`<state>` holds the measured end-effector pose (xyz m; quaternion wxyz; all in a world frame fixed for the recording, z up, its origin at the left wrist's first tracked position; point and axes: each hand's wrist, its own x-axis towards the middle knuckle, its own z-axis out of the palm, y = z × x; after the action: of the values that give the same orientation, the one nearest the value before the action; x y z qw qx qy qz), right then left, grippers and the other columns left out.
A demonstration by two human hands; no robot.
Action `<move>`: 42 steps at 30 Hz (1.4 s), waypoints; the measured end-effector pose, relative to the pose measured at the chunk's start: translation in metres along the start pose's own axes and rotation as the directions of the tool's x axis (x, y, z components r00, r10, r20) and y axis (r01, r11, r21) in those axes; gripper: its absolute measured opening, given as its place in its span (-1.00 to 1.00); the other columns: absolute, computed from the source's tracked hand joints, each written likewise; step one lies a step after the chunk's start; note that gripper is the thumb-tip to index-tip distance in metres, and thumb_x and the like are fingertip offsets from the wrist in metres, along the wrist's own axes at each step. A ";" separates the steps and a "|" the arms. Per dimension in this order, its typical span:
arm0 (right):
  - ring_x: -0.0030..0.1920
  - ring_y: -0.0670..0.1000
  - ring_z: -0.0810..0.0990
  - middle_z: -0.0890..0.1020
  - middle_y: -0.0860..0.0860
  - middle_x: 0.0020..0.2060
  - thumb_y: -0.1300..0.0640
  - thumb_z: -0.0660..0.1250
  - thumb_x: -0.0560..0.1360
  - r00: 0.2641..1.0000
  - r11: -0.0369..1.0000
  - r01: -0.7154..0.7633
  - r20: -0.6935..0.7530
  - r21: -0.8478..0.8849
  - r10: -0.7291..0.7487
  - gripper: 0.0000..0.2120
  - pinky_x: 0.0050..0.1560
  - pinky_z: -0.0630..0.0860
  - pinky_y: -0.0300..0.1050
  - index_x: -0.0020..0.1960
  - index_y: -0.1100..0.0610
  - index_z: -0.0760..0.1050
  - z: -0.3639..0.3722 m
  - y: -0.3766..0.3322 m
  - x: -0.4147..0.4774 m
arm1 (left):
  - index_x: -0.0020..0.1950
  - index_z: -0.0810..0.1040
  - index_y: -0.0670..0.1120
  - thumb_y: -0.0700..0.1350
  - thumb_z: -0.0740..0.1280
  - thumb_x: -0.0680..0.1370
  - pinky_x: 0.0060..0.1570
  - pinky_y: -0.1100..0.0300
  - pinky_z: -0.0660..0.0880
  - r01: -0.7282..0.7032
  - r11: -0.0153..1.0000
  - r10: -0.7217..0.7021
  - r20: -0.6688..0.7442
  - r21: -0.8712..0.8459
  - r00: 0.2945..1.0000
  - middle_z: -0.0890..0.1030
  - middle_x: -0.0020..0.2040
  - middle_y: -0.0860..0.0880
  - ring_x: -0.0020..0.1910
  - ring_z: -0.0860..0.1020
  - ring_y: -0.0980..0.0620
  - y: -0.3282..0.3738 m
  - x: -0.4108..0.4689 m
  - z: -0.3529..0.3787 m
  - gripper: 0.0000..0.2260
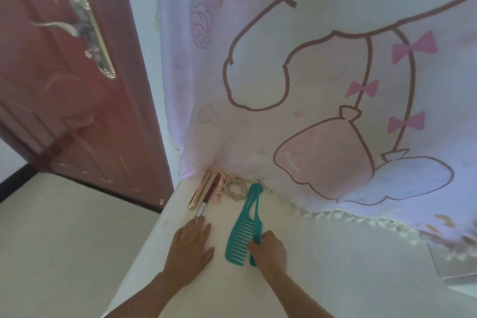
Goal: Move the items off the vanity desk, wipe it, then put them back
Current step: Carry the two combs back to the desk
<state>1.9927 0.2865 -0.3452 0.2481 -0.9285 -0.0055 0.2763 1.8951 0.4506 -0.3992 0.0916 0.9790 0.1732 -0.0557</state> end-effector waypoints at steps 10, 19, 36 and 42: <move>-0.13 0.00 0.46 0.52 0.04 0.02 -0.01 0.21 0.51 0.995 0.993 -0.069 -0.075 -0.095 0.062 -0.75 -0.18 0.36 -0.19 0.07 0.16 0.39 0.017 -0.008 -0.004 | 0.22 0.35 -0.04 0.19 -0.24 0.56 0.13 0.10 0.23 -0.029 0.988 0.039 0.060 -0.149 0.997 0.57 0.19 -0.11 0.20 0.37 -0.06 -0.007 -0.003 0.003 -0.48; 0.12 0.01 0.50 0.46 0.04 0.16 -0.03 0.13 0.56 0.984 0.993 -0.056 -0.176 -0.104 0.037 -0.64 0.04 0.47 -0.12 0.28 0.12 0.36 0.015 -0.005 -0.014 | 0.16 0.56 -0.07 0.20 -0.26 0.56 0.15 0.03 0.36 -0.042 0.985 0.065 0.137 -0.166 0.988 0.57 0.19 -0.12 0.20 0.44 -0.10 -0.007 -0.003 0.005 -0.33; 0.29 0.28 0.39 0.46 0.20 0.23 0.06 0.30 0.45 0.807 0.754 0.392 -0.197 -0.527 -0.557 -0.58 0.18 0.39 0.17 0.25 0.21 0.46 0.022 -0.011 -0.043 | 0.18 0.55 -0.08 0.22 -0.19 0.57 0.01 -0.08 0.50 -0.004 0.964 -0.015 -0.070 -0.264 0.997 0.55 0.22 -0.11 0.25 0.31 -0.07 -0.055 -0.040 -0.041 -0.37; -0.05 0.22 0.65 0.65 0.20 -0.07 -0.05 0.54 0.17 0.482 0.366 0.702 0.030 -0.612 -0.876 -0.61 -0.20 0.58 0.10 -0.08 0.12 0.65 0.067 -0.071 -0.068 | 0.15 0.54 -0.11 0.17 -0.12 0.57 -0.06 -0.12 0.52 0.355 0.913 -0.395 -0.215 -0.201 0.893 0.58 0.17 -0.15 0.19 0.40 -0.17 -0.094 -0.142 -0.069 -0.45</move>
<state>1.9099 0.3693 -0.3259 0.0714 -0.8643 -0.4963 -0.0392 1.7352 0.5049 -0.3271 0.1331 0.9158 0.3732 0.0657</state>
